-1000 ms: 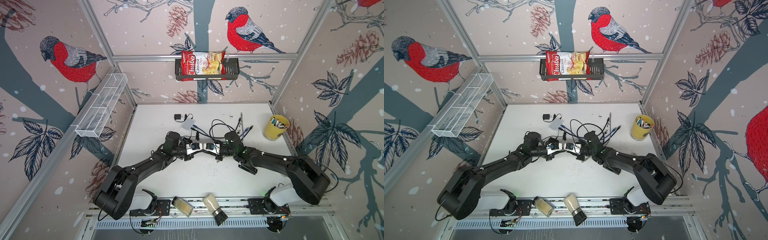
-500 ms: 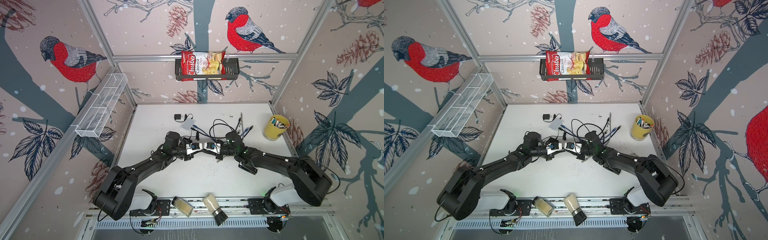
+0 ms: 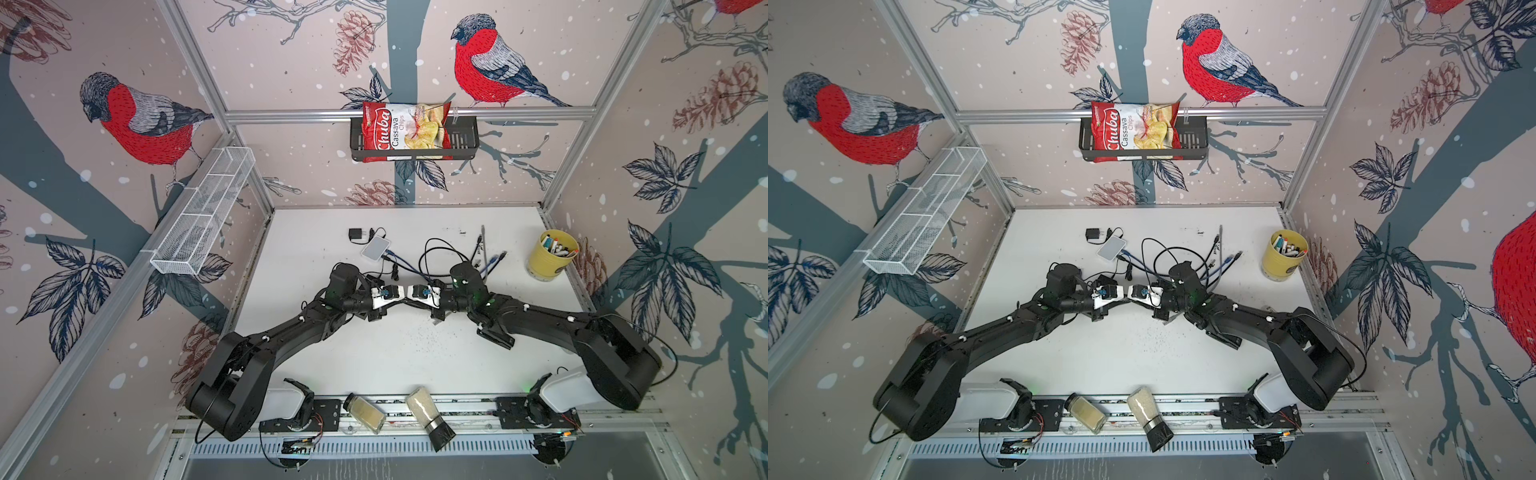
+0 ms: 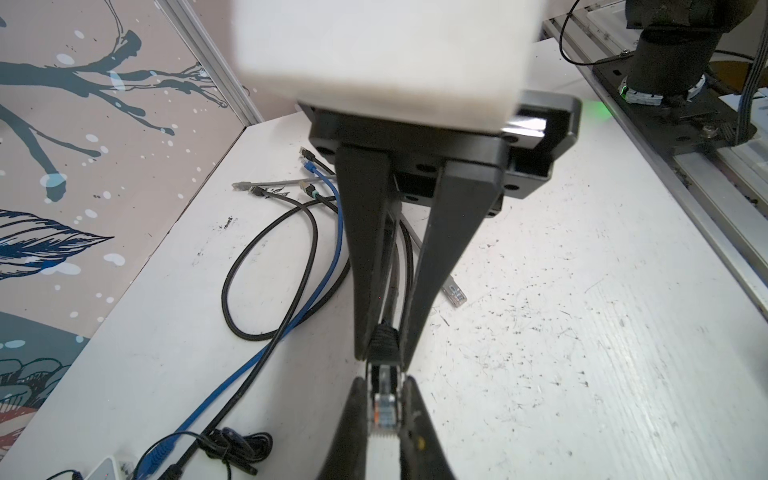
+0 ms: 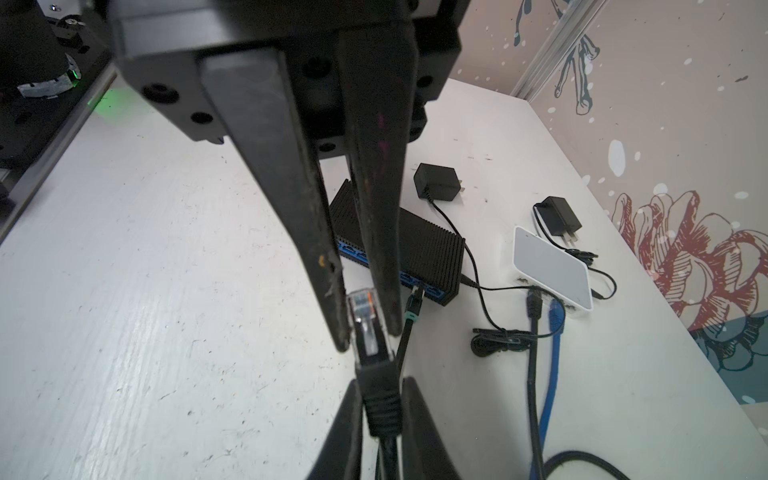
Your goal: Insert the plug into the switch port
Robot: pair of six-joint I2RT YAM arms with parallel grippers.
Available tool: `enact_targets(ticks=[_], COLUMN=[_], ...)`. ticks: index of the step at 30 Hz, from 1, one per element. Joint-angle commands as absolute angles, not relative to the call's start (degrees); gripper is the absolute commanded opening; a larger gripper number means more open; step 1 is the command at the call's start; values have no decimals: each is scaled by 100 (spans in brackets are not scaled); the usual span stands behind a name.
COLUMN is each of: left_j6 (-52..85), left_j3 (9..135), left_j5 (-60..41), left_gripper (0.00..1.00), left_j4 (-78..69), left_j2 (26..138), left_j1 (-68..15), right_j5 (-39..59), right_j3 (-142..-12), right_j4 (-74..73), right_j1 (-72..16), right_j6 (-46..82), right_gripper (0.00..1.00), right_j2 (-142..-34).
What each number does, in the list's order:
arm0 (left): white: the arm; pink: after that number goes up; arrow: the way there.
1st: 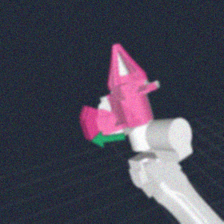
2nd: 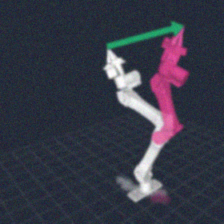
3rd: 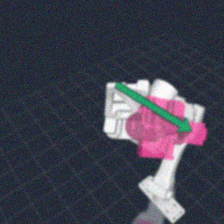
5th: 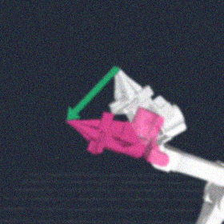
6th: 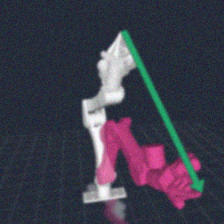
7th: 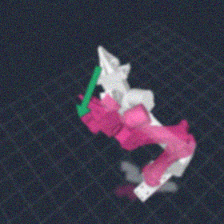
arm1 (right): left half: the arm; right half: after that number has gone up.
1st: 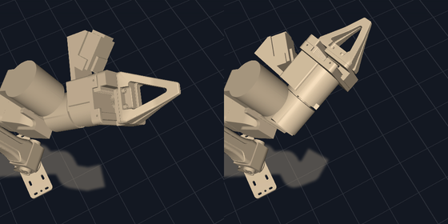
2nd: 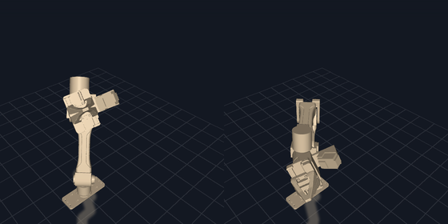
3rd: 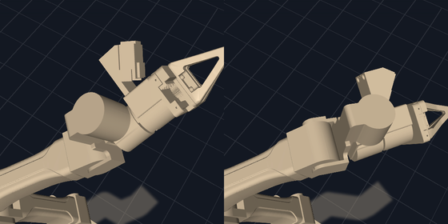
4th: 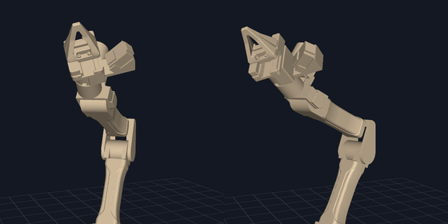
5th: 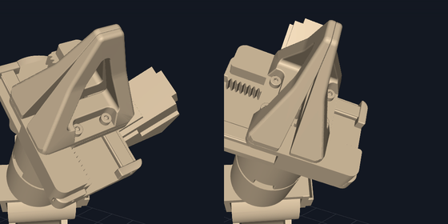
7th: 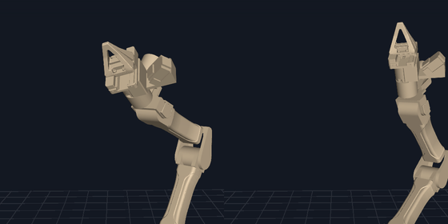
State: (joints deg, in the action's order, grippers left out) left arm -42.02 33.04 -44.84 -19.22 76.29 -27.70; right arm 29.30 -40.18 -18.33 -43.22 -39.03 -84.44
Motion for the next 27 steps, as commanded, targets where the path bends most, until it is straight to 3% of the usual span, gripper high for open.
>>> enact_targets(ticks=[1, 4, 10, 19, 23, 27], left_j6=[-4209, -4025, -2683, -741, 405, 1228], left_j3=[3331, 3305, 3279, 2997, 3120, 2969], left_j5=[-4573, -4477, -3649, -1899, -1046, -765], left_gripper=[0, 3, 31, 36, 59, 64], left_j4=[-2085, -2205, -2680, -2852, -2242, -2006], left_j2=[7629, 7651, 7677, 6903, 6712, 6813], left_j1=[-2751, -2751, -2694, -2641, -2514, -2333], right_j5=[3033, 3011, 2577, 2083, 1773, 1755], right_j3=[-4083, -4087, -4096, -4237, -4555, -4840], right_j4=[-1910, -1915, -1847, -1567, -1206, -933], right_j1=[-4333, -4323, -4312, -4365, -4510, -4609], right_j6=[-3855, -3837, -3636, -3154, -2871, -2433], right_gripper=[11, 7, 4, 4, 4, 4], right_j2=[-8443, -8428, -8464, -8645, -8916, -9164])
